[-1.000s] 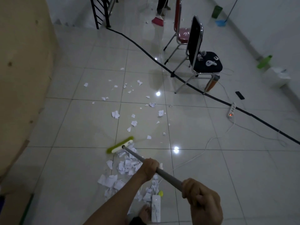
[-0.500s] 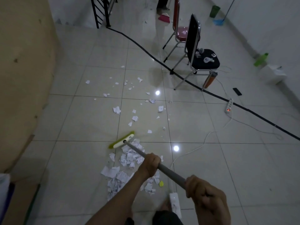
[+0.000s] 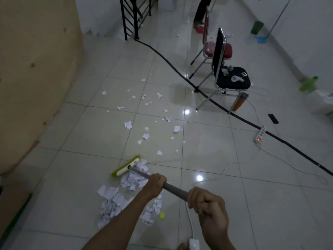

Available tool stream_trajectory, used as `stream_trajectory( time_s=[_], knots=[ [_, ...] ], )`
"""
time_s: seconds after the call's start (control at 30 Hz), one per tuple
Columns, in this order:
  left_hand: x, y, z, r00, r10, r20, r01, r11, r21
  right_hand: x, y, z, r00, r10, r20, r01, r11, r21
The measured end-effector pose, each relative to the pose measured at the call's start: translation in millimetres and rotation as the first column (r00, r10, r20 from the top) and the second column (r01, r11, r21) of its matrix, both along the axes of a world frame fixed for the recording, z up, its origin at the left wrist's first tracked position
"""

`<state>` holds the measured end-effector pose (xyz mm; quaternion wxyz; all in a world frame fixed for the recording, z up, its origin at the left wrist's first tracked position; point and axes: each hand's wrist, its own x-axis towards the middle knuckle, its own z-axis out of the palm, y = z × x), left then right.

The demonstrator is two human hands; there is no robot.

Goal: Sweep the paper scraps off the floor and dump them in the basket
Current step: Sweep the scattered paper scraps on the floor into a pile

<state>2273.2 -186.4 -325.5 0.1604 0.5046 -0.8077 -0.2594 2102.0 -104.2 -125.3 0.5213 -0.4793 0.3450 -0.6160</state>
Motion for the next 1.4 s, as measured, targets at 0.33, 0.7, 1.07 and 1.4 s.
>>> stream_trajectory(
  time_s=[0.33, 0.7, 1.07, 1.4],
  knots=[
    [-83.4, 10.6, -8.5, 0.984, 0.118, -0.132, -0.132, 0.986, -0.104, -85.2, -5.4, 1.1, 0.997, 0.073, -0.029, -0.073, 0.997, 0.016],
    [-118.3, -70.1, 41.7, 0.949, 0.280, -0.144, -0.314, 0.874, -0.370, -122.1, -108.2, 53.9, 0.976, 0.217, 0.016, -0.217, 0.975, 0.053],
    [-113.9, -186.5, 118.4, 0.864, 0.500, -0.061, -0.501, 0.866, 0.000, -99.8, -251.9, 114.2, 0.925, 0.371, 0.087, -0.369, 0.929, -0.034],
    [-100.2, -252.6, 177.6, 0.465, 0.801, -0.377, -0.704, 0.593, 0.391, -27.6, -330.8, 169.6, 0.886, 0.463, 0.022, -0.459, 0.883, -0.097]
  ],
)
